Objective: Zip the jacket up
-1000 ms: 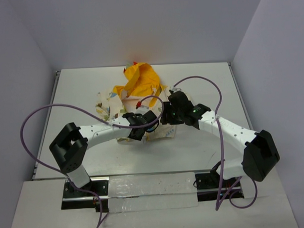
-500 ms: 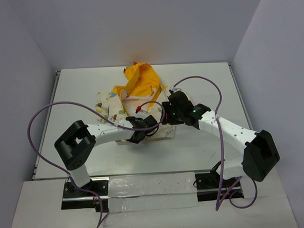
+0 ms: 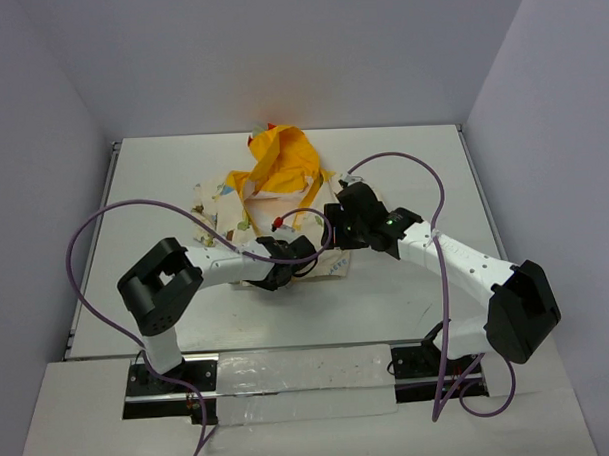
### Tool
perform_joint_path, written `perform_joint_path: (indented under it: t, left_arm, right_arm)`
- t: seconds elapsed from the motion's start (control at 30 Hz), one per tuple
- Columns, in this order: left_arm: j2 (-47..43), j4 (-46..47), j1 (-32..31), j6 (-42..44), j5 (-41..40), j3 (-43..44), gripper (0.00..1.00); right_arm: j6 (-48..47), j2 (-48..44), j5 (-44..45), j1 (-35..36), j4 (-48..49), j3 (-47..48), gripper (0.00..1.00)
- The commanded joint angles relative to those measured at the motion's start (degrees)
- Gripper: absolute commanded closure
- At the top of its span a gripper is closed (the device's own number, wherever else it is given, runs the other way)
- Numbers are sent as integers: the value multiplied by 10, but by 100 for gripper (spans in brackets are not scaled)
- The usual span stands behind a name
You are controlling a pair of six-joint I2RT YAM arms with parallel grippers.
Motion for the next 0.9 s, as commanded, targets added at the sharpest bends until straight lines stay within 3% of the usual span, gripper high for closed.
perform_joint_path:
  t: [0.0, 0.1, 0.13, 0.37, 0.5, 0.67, 0.77, 0.87]
  left_arm:
    - [-5, 9, -3, -5, -20, 8, 62]
    - [-8, -14, -2, -21, -35, 20, 93]
    - [-11, -22, -1, -26, -34, 25, 98]
    - [-125, 12, 39, -23, 117, 35, 100]
    - [-227, 99, 105, -41, 286, -14, 100]
    - [-309, 222, 179, -80, 437, -88, 100]
    - [-345, 290, 219, -112, 527, -135, 100]
    - [-357, 329, 236, -145, 552, -172, 100]
  right_arm:
    - [-7, -17, 15, -4, -6, 11, 35]
    - [-6, -19, 21, -3, -7, 9, 35]
    - [-6, -19, 23, -4, -7, 6, 35]
    - [-9, -19, 42, -4, -19, 16, 35]
    - [-16, -23, 42, -4, -19, 20, 35]
    - [-14, -27, -18, 6, 16, 15, 35]
    - [-27, 7, 22, 68, 7, 59, 36]
    - [-53, 48, 64, 108, -32, 109, 37]
